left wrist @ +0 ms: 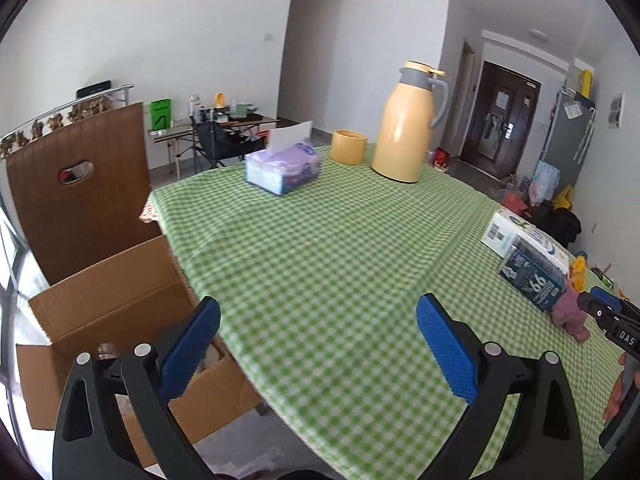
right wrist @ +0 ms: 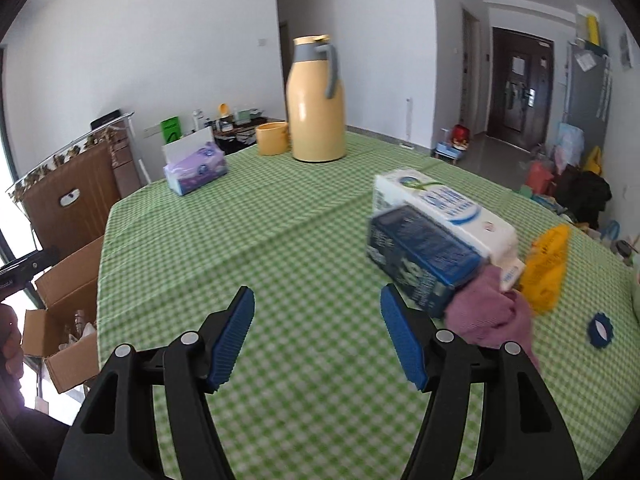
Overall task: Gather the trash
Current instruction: 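Move both tools back over the trash on the table, then grasp the pink towel with the left tool while the right tool grasps the blue bottle cap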
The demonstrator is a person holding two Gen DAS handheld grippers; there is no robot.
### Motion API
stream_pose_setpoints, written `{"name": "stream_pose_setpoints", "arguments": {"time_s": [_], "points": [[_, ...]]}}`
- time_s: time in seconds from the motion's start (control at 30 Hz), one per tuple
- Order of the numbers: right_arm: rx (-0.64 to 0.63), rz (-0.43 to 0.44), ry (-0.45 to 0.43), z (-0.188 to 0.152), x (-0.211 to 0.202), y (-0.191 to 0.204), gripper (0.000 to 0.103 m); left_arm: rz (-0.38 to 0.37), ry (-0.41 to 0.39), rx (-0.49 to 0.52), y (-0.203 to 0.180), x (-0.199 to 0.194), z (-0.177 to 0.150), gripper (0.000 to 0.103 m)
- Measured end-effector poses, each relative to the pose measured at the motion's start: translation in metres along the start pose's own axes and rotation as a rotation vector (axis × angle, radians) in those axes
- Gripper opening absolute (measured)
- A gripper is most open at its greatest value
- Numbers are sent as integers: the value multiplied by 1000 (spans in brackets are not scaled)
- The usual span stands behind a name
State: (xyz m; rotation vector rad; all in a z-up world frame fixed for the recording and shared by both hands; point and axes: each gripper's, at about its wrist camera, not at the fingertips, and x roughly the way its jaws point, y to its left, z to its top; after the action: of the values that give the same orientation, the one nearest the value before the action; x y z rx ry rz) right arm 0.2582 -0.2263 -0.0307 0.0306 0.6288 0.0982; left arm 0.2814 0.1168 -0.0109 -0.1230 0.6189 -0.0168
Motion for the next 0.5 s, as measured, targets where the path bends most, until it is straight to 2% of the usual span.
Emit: {"name": "stream_pose_setpoints", "arguments": {"time_s": [0.13,0.23,0.43,0.5], "points": [[112,-106,-12,-17,-22,-76,64,-83,15,96,-65,9,-3,95],[182,-214,-4,-28,-35,-129,64,-195,41,168,-125,21,-8,95],[300,-408,90,-44,-31,-232,64,-415,212,174,-241,62,-33,95],[320,-427,118,-45,-21,-257,64,-419,239,180,-276,77,-42,95]]}}
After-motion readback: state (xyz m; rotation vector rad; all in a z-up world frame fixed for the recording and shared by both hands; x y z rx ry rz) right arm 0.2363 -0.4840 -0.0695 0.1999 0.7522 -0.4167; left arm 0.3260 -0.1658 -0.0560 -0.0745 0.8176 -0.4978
